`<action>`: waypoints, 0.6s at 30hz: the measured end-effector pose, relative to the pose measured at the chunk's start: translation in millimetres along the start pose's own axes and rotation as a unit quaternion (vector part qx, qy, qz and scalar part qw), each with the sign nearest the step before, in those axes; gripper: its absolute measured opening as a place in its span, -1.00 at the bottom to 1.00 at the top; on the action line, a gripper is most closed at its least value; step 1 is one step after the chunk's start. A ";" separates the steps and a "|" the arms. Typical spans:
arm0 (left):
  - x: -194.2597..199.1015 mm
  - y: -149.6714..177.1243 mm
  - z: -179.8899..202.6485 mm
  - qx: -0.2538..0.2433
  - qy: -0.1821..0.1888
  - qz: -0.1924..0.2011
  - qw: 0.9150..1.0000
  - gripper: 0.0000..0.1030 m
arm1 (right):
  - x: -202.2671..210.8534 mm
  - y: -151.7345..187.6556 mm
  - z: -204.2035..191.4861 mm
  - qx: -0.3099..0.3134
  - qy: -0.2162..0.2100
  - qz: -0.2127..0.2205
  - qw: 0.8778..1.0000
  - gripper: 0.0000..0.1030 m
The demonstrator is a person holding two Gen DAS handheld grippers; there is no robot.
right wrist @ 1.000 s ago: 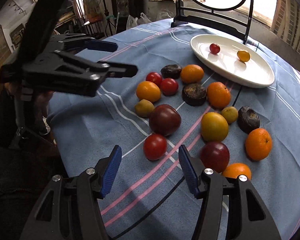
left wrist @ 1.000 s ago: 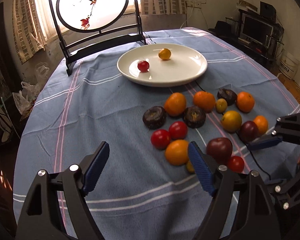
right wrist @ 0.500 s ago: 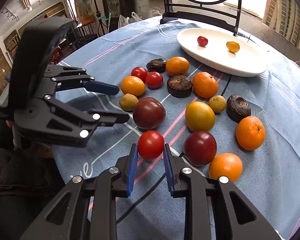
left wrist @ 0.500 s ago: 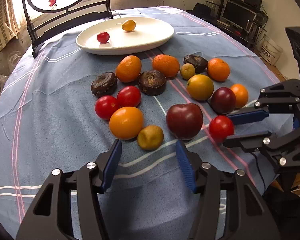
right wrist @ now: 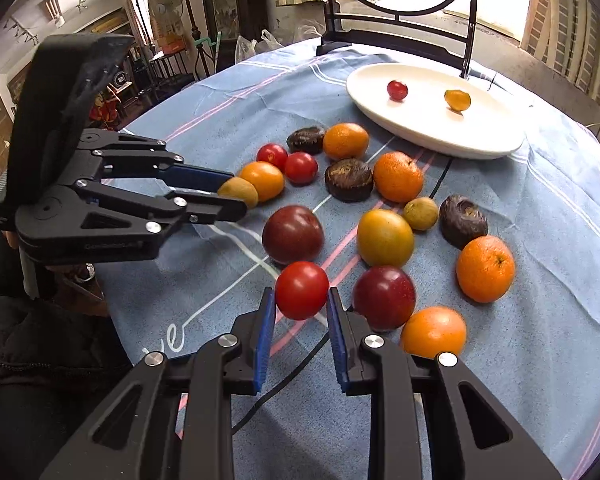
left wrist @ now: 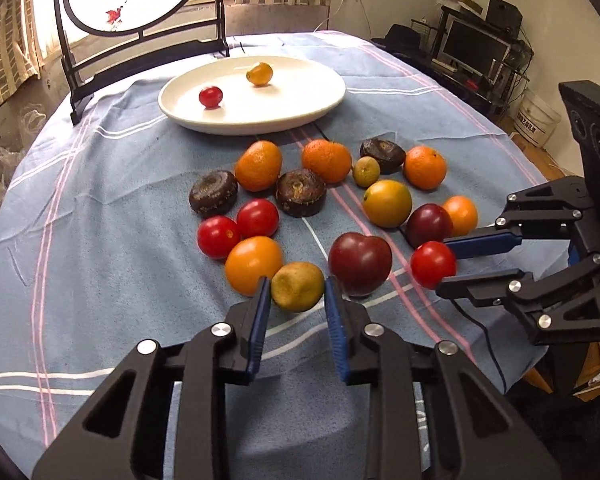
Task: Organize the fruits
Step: 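Grasp a yellow tomato with the left tool while the right tool grasps a red tomato, then place the yellow tomato on the plate with the left tool while the right tool places the red one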
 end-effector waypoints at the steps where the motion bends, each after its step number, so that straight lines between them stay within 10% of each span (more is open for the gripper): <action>1: 4.4 -7.4 -3.9 0.000 -0.007 0.008 1.000 -0.48 | 2.6 -5.2 2.5 0.001 0.003 0.004 1.000 -0.50; 13: 10.2 -167.7 -52.4 0.028 -0.084 0.109 0.990 -0.48 | 47.0 -143.8 84.2 -0.026 0.075 0.113 0.990 -0.50; 18: -34.8 -201.9 -61.5 0.026 -0.112 0.089 0.989 -0.48 | 11.6 -183.4 135.3 -0.066 0.088 0.101 0.989 -0.49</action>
Point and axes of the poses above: each gripper's, at about its wrist camera, not at the fingertips, and x roughly against the way its jaws point, z to its right, y to its underside, the point moved 8 cm from there along -x, roughly the way its jaws point, and after that the axes turned 3 degrees about -z, right-handed, at the moved point
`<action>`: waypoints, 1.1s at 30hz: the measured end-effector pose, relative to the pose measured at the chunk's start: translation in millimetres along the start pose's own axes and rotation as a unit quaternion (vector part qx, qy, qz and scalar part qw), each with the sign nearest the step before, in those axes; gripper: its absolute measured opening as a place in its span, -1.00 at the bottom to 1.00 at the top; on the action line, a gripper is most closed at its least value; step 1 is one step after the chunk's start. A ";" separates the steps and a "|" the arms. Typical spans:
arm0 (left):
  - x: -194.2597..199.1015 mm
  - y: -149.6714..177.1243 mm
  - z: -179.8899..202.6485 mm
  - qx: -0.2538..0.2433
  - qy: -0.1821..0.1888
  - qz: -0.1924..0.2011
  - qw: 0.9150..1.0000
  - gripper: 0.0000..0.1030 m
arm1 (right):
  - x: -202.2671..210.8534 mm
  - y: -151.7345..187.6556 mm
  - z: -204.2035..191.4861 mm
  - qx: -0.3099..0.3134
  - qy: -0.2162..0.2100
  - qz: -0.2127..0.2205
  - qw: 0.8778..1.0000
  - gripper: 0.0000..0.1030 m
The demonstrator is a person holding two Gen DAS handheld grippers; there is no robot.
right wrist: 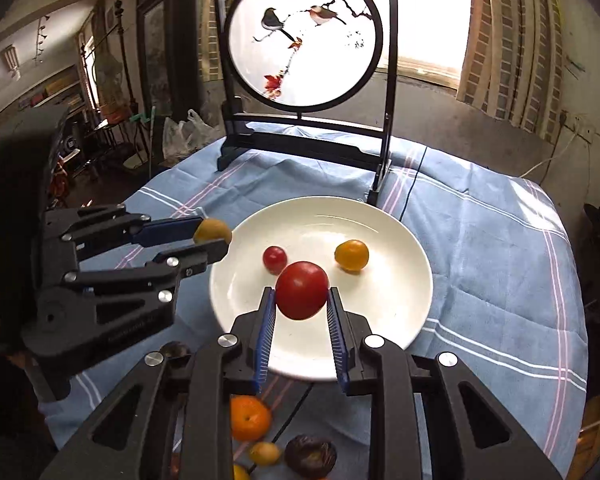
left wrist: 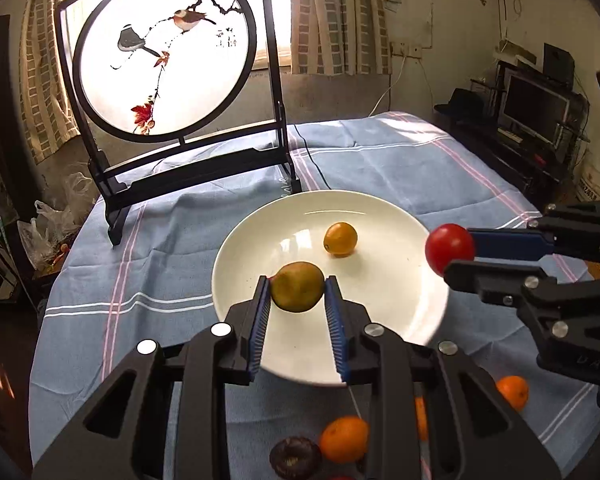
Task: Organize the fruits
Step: 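Place the yellow tomato on the plate with the left tool while the right tool places the red one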
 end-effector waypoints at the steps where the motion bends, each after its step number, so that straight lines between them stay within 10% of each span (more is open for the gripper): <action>1: -10.8 -0.8 0.8 -0.005 -0.005 -0.009 1.000 -0.48 | -11.2 -3.6 5.6 -0.005 0.003 -0.006 1.000 -0.49; 17: -86.9 7.2 -1.5 -0.017 -0.010 -0.064 0.998 -0.36 | -102.5 -5.4 26.3 -0.015 0.008 -0.075 0.997 -0.38; 20: -85.7 6.6 -7.5 -0.001 -0.016 -0.058 0.998 0.36 | -94.7 -11.6 32.7 -0.025 0.014 -0.049 0.998 -0.11; 33: -13.4 31.3 -22.6 0.011 -0.016 -0.024 1.000 0.35 | -2.7 39.6 -15.3 0.013 -0.029 -0.028 0.999 -0.10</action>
Point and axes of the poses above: each gripper's, at about its wrist camera, not at the fingertips, and x roughly against the way its jaws point, z to its right, y to its underside, the point moved 8 cm from there along -x, roughly the way its jaws point, and after that the axes turned 3 degrees about -z, right-handed, at the moved point
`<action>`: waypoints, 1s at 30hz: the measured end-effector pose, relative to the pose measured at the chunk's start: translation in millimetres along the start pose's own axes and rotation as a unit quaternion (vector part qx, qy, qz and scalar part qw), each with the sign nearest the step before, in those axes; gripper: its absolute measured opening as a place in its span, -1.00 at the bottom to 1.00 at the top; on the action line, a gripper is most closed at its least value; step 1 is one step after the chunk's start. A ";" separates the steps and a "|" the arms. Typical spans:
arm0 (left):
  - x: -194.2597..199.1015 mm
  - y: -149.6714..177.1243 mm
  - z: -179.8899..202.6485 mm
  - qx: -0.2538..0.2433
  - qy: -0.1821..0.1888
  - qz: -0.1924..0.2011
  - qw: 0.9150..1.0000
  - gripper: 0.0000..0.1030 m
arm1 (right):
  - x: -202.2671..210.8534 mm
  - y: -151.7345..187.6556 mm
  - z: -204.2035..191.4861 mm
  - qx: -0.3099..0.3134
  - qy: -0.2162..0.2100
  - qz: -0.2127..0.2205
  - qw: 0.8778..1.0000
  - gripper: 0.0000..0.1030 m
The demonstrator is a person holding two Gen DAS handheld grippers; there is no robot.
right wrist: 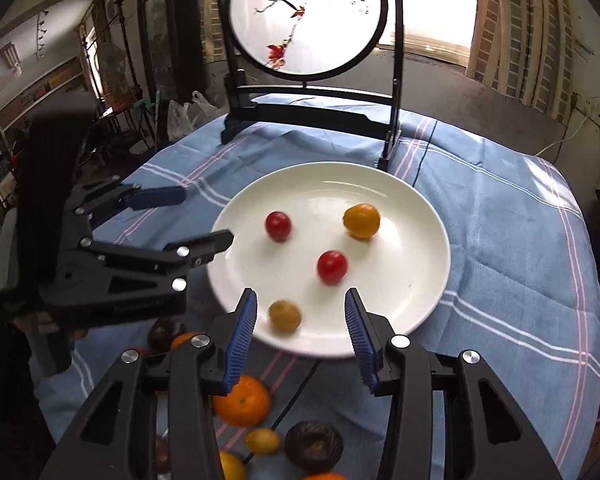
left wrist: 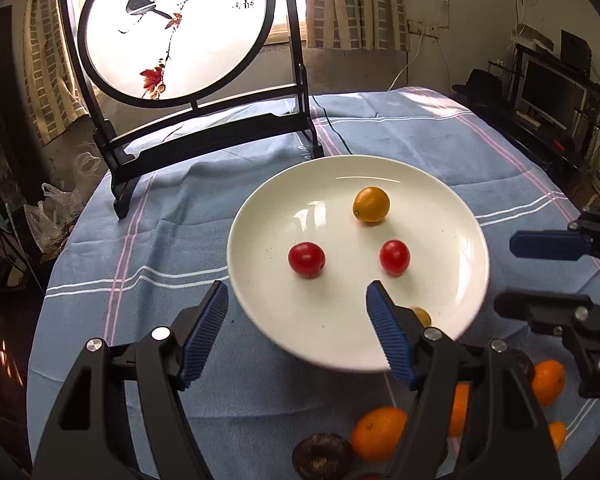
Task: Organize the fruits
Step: 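Place the yellow tomato on the plate with the left tool while the right tool places the red one, then grasp an orange tomato with the left tool while the right tool grasps a dark red plum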
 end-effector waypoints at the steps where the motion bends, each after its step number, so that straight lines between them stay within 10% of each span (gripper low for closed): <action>1: 9.1 6.9 -1.2 -0.001 0.000 0.003 1.000 0.35 | 8.7 10.7 -11.3 0.012 -0.008 0.000 1.000 -0.09; 12: 83.5 104.3 -13.4 -0.029 0.017 -0.001 0.999 0.45 | 30.3 120.8 -125.3 0.135 -0.056 -0.045 0.988 -0.06; 24: 81.0 164.9 31.2 -0.074 0.077 -0.045 0.993 0.44 | 9.4 132.8 -117.7 0.109 -0.044 -0.074 0.990 -0.28; 30: 59.3 164.8 47.5 -0.061 0.093 -0.072 0.991 0.00 | 24.4 129.8 -105.3 0.090 -0.043 -0.059 0.993 -0.28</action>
Point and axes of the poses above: each gripper's, at about its wrist camera, not at the fingertips, and x roughly against the way its jaws point, z to its right, y to its underside, the point moved 8 cm from there along -x, roughly the way its jaws point, and after that the axes turned 3 degrees about -z, right-handed, at the moved point
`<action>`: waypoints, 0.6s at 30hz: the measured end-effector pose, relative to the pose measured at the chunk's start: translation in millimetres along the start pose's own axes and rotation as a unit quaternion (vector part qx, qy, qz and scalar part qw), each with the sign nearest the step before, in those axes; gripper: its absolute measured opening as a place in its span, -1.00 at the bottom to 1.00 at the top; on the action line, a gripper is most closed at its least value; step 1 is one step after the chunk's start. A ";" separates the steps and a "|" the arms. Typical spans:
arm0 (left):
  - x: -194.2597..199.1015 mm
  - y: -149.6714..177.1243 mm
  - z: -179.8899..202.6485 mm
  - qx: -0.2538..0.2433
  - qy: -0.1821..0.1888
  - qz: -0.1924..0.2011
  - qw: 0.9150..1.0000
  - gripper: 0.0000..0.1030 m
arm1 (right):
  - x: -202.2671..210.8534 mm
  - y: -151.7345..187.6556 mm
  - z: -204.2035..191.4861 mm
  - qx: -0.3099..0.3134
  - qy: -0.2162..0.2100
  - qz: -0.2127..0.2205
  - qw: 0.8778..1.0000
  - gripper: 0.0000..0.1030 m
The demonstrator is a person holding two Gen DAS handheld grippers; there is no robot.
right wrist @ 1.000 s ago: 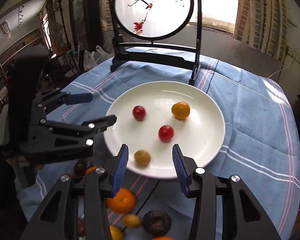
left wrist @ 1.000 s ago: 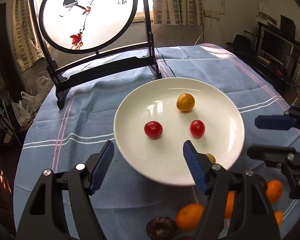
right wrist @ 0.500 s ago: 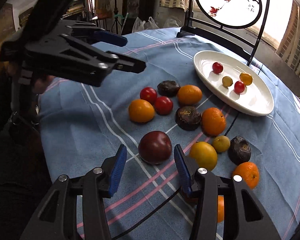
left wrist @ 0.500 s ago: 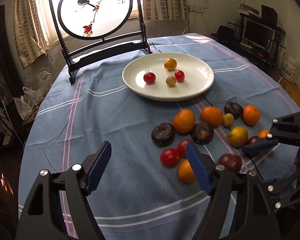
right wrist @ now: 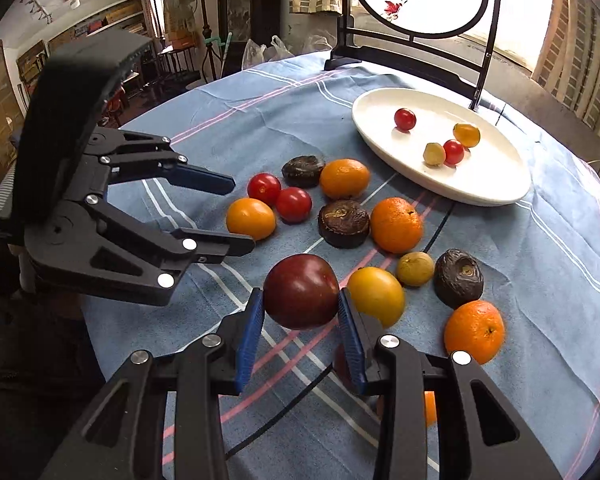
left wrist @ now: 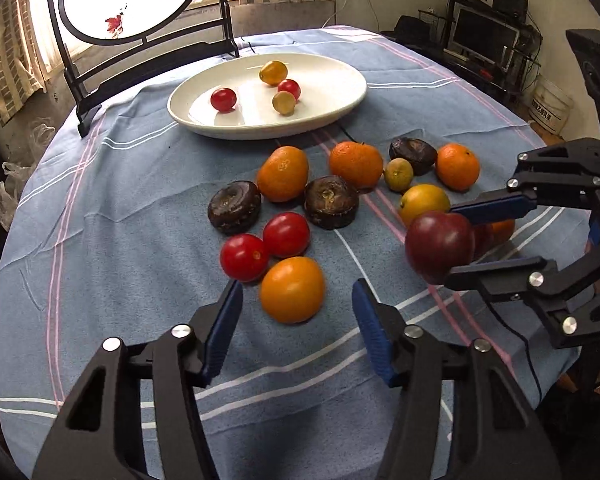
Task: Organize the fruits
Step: 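Grasp an orange tomato with the left tool while the right tool grasps a dark red plum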
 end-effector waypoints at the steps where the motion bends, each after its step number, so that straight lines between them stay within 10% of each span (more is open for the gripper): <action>1: -3.3 -1.0 0.8 0.002 0.001 -0.004 1.000 -0.13 | 0.1 0.7 1.3 -0.002 0.001 0.000 1.000 -0.28; 11: 18.5 -9.9 -5.4 -0.001 0.001 0.011 1.000 -0.33 | 6.7 -0.4 14.3 -0.011 0.000 0.006 1.000 -0.28; 18: 51.4 -91.4 -22.7 0.001 -0.033 0.088 0.996 -0.33 | 37.6 -50.8 45.3 -0.012 0.036 0.059 0.998 -0.27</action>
Point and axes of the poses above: each gripper's, at about its wrist camera, not at the fingertips, and x roughly against the way its jaws point, z to its right, y to its underside, the point moved 8 cm from there along -x, roughly the way its jaws point, and after that the axes turned 3 degrees about -z, right-handed, at the moved point
